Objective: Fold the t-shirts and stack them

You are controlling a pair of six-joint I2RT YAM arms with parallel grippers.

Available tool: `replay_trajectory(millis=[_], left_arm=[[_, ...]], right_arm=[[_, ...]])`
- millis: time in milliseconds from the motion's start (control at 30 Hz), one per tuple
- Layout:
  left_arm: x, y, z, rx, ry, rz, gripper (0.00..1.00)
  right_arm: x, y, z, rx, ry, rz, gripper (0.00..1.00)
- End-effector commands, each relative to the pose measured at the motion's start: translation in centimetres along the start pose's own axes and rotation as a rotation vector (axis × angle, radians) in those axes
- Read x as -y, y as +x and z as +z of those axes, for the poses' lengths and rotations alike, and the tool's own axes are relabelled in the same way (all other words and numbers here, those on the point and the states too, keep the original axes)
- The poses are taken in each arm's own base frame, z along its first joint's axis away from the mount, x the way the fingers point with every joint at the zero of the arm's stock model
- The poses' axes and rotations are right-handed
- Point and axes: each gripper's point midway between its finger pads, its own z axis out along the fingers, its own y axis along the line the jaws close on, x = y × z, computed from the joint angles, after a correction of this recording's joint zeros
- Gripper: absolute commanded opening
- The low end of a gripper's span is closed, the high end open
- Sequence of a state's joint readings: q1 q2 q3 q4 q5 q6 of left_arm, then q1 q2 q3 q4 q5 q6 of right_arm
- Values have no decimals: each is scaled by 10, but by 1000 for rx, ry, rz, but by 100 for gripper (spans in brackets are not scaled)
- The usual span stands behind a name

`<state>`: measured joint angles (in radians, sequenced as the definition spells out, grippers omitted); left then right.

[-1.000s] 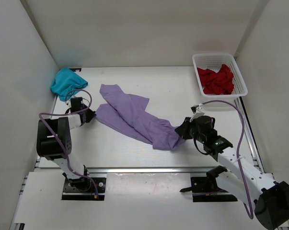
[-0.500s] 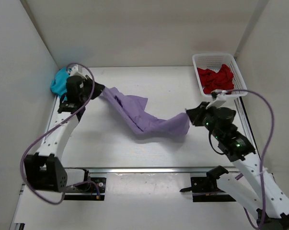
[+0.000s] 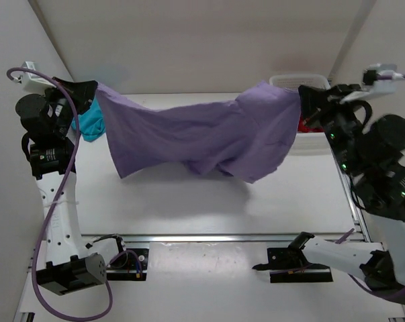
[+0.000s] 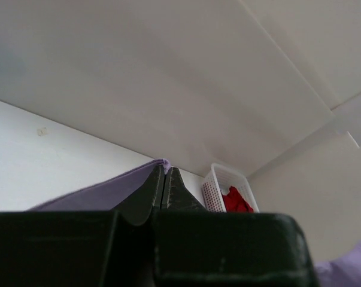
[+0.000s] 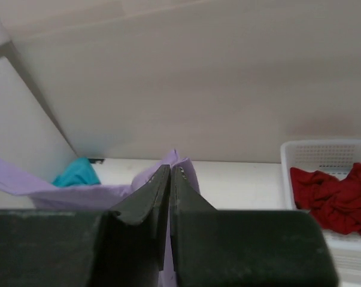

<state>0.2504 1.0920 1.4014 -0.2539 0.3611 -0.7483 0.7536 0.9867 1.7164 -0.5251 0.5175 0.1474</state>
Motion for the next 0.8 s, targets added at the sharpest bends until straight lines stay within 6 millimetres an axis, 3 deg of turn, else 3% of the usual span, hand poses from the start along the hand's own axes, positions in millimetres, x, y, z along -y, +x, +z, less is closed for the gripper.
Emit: replay_trajectory(millis=[0,67,100,167,233,300,333,367,400,433,467,533,567,633,667,700,733,767], left_arm=[[-21,19,8,-75,-39,-47,1],[-46,40,18,-119,-77,-73,1],[-60,45,21,-126,-105,-81,1],[-93,63,29,-140,-187,-80,0],[-116,96,46,-212,-232,-82,0],[-140,121,62,-260,-297,-90,0],[-147,137,75,-296,-304,-98,0],[-145,140,84,-307,-297,-105,0],[-149,143,101,-323,-299,-123,0],[-141,136,121,-325,-267,-124,0],[-148,149,133,-363,-282,-149,0],[-99,104,163,-273,-173,-147,0],[-74,76,175,-214,-118,-131,0],[-33,29,185,-135,-45,-126,0],[-33,15,191,-110,-37,-130,0],[-10,-23,185,-34,21,-129,0],[-6,-54,179,37,47,-145,0],[1,-67,171,65,72,-151,0]], right_arm=[[3,41,56,-131,-44,-122,1],[50,71,92,-232,-35,-41,0],[46,80,99,-255,-96,-16,0],[75,107,129,-329,-36,-46,0],[89,131,150,-421,-41,-33,1],[111,151,187,-464,-28,-12,0],[112,158,194,-494,-42,0,0],[122,167,212,-527,-25,16,0],[129,161,239,-491,-16,8,0],[130,148,252,-456,-19,25,0],[132,134,260,-394,-48,31,0],[145,101,268,-278,-50,118,0],[137,65,271,-171,-104,114,0],[140,4,265,2,-114,138,0],[137,-23,261,90,-129,115,0],[133,-60,248,199,-148,99,0],[135,-86,235,271,-150,92,0],[134,-109,219,321,-144,92,0]])
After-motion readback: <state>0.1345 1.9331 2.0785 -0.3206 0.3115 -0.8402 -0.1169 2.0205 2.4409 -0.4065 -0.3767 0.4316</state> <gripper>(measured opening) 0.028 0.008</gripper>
